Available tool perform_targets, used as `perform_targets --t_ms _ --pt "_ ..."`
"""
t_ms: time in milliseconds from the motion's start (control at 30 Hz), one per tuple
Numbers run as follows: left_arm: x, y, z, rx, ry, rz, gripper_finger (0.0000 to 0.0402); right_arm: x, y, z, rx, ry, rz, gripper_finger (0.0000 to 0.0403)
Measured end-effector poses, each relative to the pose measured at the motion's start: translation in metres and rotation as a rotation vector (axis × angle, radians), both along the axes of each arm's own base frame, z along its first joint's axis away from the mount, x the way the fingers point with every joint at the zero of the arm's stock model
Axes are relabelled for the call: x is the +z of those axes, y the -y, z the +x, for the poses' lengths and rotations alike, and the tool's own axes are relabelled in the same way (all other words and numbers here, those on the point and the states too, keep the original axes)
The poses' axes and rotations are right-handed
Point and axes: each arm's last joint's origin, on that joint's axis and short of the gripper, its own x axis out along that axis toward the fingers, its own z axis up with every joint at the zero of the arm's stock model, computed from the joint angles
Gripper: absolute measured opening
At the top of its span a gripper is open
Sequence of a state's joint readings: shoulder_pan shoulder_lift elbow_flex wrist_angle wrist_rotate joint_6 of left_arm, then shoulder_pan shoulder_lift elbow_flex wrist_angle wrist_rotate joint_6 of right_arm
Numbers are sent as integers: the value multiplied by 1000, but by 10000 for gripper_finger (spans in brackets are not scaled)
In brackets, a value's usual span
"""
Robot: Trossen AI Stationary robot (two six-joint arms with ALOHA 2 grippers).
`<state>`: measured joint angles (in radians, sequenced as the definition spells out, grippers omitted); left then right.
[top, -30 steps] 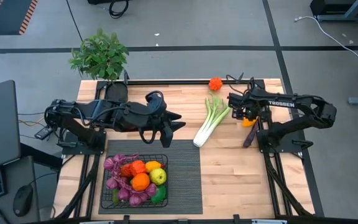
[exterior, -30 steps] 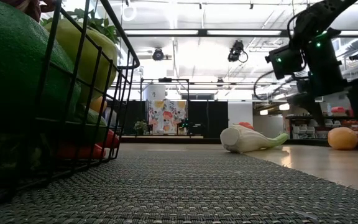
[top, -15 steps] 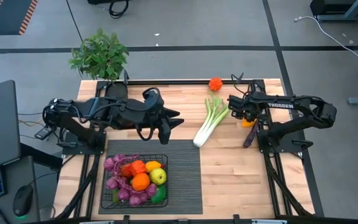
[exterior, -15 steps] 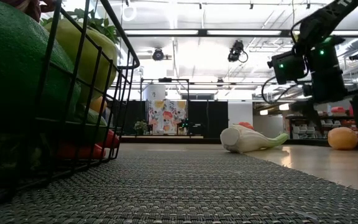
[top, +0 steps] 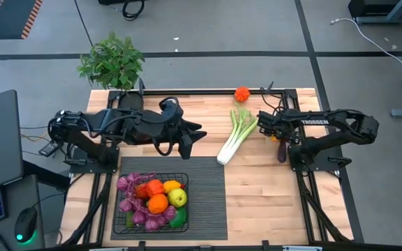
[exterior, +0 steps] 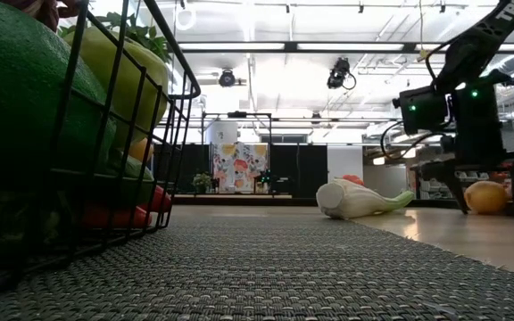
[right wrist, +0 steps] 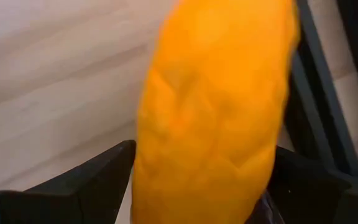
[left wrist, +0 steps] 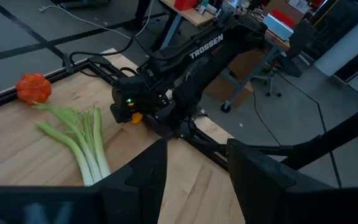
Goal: Build produce basket
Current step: Put the yellow mango into the wire basket
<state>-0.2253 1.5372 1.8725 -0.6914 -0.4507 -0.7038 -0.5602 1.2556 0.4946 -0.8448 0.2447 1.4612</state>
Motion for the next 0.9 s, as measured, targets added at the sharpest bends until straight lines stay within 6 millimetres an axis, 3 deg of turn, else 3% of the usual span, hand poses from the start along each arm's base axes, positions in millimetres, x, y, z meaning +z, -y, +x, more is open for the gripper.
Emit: perform_targets --t_ms 200,667,900 --pt "0 0 0 0 -1 0 172 0 0 5 69 19 -18 323" --pt "0 0 0 -2 -4 9 172 0 -17 19 252 72 33 140" --pt "-1 1 0 -6 -7 10 172 16 -30 41 348 172 52 120"
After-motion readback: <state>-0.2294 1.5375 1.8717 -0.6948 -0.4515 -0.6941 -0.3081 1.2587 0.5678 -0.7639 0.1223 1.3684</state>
